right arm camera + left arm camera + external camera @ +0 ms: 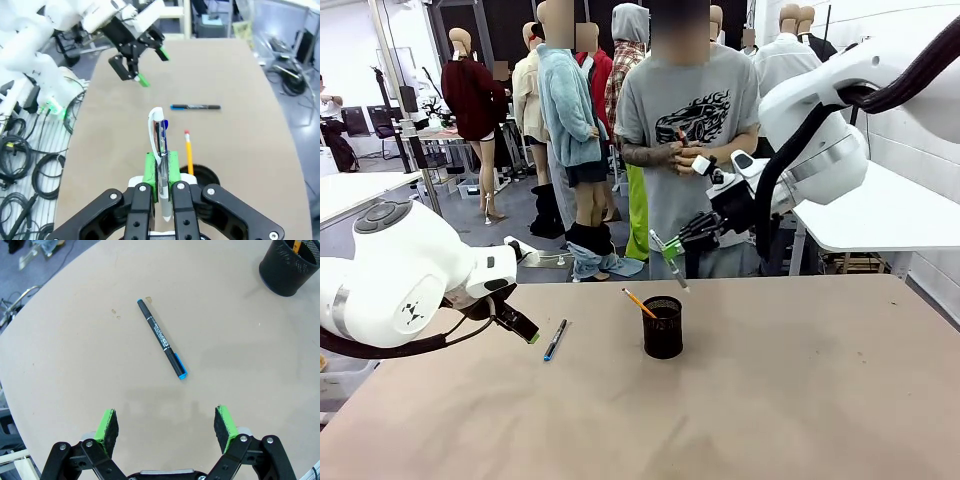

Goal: Place the pens into the pen holder.
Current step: Pick up a writing instrument from the table and place it into the Pen holder.

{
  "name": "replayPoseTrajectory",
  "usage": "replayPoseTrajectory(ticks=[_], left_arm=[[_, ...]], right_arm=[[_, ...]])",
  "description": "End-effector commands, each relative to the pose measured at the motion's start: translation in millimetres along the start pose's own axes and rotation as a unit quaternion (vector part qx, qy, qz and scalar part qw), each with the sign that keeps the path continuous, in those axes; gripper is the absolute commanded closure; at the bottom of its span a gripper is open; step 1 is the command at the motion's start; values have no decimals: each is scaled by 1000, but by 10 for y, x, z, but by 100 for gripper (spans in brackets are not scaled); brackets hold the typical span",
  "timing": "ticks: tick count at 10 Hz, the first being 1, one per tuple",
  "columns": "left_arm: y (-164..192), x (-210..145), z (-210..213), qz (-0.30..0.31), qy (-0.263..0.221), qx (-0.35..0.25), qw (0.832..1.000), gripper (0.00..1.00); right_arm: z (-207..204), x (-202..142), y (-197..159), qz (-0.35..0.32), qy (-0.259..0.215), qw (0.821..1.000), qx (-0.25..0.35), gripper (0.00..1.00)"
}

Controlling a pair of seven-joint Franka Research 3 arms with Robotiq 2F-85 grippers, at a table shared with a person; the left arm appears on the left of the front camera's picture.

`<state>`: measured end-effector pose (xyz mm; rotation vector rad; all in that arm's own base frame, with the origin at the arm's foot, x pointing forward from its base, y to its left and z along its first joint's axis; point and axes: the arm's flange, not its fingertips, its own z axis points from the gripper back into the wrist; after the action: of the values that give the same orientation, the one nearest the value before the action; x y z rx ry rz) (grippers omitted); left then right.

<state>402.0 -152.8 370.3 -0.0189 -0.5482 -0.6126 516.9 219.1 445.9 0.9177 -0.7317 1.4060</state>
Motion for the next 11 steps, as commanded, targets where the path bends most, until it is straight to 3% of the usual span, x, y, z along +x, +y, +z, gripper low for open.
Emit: replayPoseTrajectory(ticks=[1, 5, 11], left_arm=[[19, -4, 10, 2, -1, 0, 1000, 0], [19, -4, 10, 2, -1, 0, 1000, 0], [19, -4, 10, 2, -1, 0, 1000, 0]], right_arm=[[-154, 42, -167, 7, -3, 1000, 9, 100], [-490, 163, -489, -6, 25, 999, 31, 100], [-592, -97, -861, -48, 45, 997, 41, 100]])
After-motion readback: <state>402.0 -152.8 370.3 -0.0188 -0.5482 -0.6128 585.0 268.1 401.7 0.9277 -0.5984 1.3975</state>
